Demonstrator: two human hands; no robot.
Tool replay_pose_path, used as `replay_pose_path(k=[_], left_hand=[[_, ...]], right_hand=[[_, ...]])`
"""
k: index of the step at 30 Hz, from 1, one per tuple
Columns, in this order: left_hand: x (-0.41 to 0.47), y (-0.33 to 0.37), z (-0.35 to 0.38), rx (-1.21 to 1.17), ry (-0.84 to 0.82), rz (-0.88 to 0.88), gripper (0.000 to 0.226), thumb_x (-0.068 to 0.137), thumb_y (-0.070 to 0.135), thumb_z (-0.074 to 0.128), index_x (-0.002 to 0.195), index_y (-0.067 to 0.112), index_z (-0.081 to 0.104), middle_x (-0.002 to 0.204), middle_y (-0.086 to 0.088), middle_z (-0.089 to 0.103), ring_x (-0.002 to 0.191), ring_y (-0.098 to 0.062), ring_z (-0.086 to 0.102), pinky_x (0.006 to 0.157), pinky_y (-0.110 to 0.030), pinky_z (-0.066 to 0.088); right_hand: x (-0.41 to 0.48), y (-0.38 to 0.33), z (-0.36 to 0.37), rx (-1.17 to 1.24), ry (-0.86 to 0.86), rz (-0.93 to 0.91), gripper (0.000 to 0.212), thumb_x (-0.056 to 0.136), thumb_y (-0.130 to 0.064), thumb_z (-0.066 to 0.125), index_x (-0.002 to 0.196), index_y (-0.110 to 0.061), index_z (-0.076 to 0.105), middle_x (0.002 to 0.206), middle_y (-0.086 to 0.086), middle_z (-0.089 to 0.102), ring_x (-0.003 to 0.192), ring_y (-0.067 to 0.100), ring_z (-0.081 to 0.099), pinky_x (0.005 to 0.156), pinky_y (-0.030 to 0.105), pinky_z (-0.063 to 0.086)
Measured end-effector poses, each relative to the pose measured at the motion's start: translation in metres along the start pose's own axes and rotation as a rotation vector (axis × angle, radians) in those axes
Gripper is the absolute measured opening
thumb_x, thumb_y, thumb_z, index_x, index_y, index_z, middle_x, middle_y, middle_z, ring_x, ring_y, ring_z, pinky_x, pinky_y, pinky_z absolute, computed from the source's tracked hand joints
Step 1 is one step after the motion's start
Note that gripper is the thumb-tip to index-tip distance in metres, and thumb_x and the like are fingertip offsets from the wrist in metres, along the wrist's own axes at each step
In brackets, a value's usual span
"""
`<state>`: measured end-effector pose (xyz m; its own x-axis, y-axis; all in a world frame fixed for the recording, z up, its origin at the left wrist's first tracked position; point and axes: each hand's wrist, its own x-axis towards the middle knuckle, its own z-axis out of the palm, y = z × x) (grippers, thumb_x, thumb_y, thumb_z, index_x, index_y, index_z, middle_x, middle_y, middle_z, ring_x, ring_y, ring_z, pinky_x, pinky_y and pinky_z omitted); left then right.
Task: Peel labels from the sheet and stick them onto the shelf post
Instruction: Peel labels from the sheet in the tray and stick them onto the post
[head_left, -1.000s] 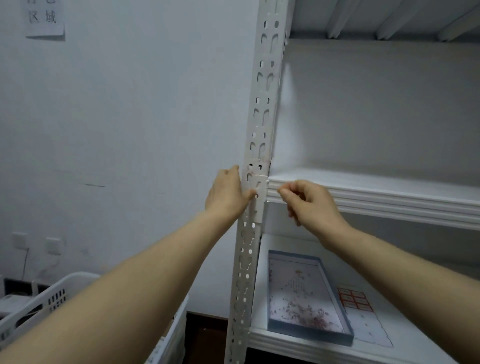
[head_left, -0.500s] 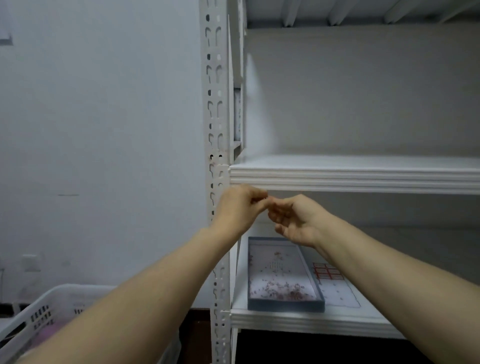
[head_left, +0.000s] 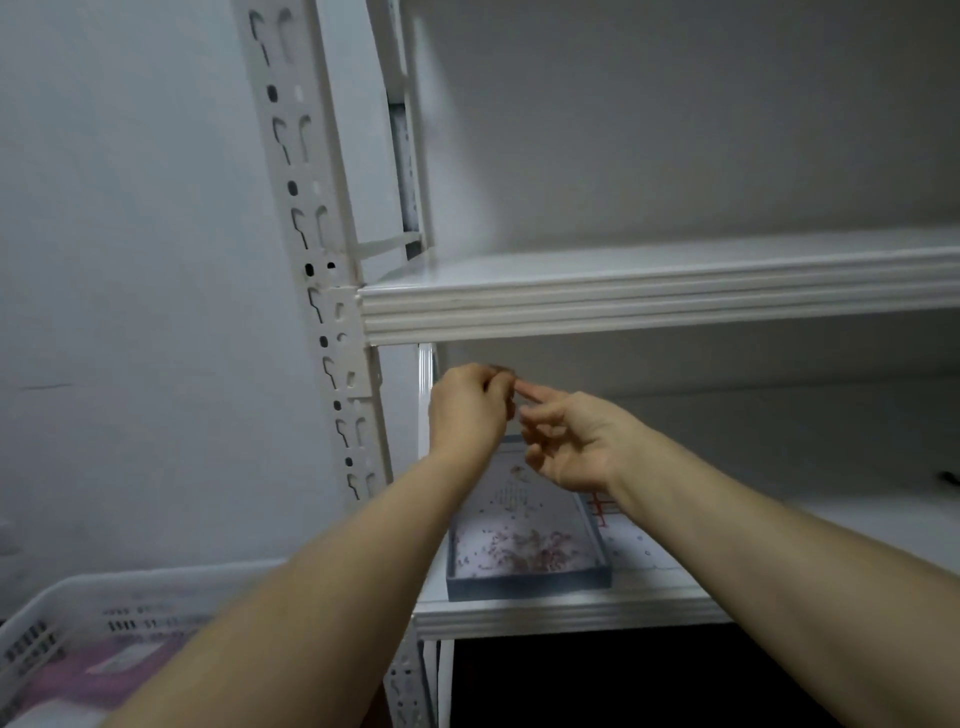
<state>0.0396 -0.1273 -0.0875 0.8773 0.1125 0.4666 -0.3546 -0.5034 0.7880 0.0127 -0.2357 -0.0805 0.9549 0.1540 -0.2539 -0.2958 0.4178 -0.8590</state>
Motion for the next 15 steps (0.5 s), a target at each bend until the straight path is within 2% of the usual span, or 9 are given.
replay_pose_path(k=[2,5,7,9,13,15], left_hand=[[0.008,-0.001,0.013,-0.093,0.027,-0.132,0.023,0.09,0.017,0.057,0.075,0.009,0.072,0.072,-0.013,0.071,0.074,-0.032,0.069,0.077,-0.046,0.056],[0.018,-0.006,0.027,-0.13,0.037,-0.275,0.032,0.09,0.021,0.058,0.061,0.012,0.065,0.062,-0.012,0.067,0.068,-0.032,0.069,0.073,-0.047,0.058],[0.021,-0.009,0.033,-0.124,0.025,-0.308,0.031,0.091,0.02,0.059,0.062,0.01,0.063,0.056,-0.007,0.063,0.064,-0.029,0.069,0.073,-0.047,0.058],[0.023,-0.012,0.038,-0.164,0.012,-0.337,0.03,0.09,0.017,0.061,0.061,0.009,0.062,0.053,-0.005,0.061,0.058,-0.027,0.067,0.073,-0.048,0.058],[0.023,-0.019,0.042,-0.181,0.001,-0.371,0.027,0.081,0.02,0.072,0.057,0.009,0.064,0.052,-0.005,0.062,0.056,-0.025,0.066,0.076,-0.045,0.059],[0.021,-0.022,0.045,-0.097,-0.027,-0.336,0.03,0.084,0.024,0.069,0.061,0.007,0.062,0.058,-0.008,0.064,0.061,-0.028,0.068,0.075,-0.042,0.059]], right_hand=[[0.006,0.002,-0.006,-0.069,-0.022,-0.043,0.042,0.091,0.007,0.045,0.105,-0.027,0.065,0.072,0.0,0.055,0.057,0.007,0.042,0.052,0.02,0.029],[0.014,0.002,-0.017,-0.272,0.001,-0.137,0.05,0.086,0.01,0.048,0.115,-0.027,0.065,0.083,0.001,0.06,0.046,0.003,0.045,0.051,0.023,0.028],[0.017,0.0,-0.024,-0.411,0.053,-0.183,0.049,0.084,0.008,0.052,0.115,-0.027,0.067,0.089,0.001,0.062,0.058,0.004,0.05,0.05,0.022,0.032],[0.022,-0.001,-0.032,-0.462,0.074,-0.19,0.048,0.084,0.008,0.054,0.116,-0.026,0.067,0.087,-0.002,0.059,0.069,0.008,0.049,0.051,0.021,0.035],[0.038,0.001,-0.044,-0.416,0.11,-0.158,0.037,0.084,0.007,0.054,0.107,-0.017,0.07,0.075,-0.002,0.059,0.063,0.008,0.05,0.051,0.02,0.034],[0.045,0.003,-0.051,-0.426,0.146,-0.136,0.029,0.084,0.006,0.056,0.102,-0.011,0.071,0.077,0.001,0.061,0.065,0.01,0.052,0.052,0.021,0.035]])
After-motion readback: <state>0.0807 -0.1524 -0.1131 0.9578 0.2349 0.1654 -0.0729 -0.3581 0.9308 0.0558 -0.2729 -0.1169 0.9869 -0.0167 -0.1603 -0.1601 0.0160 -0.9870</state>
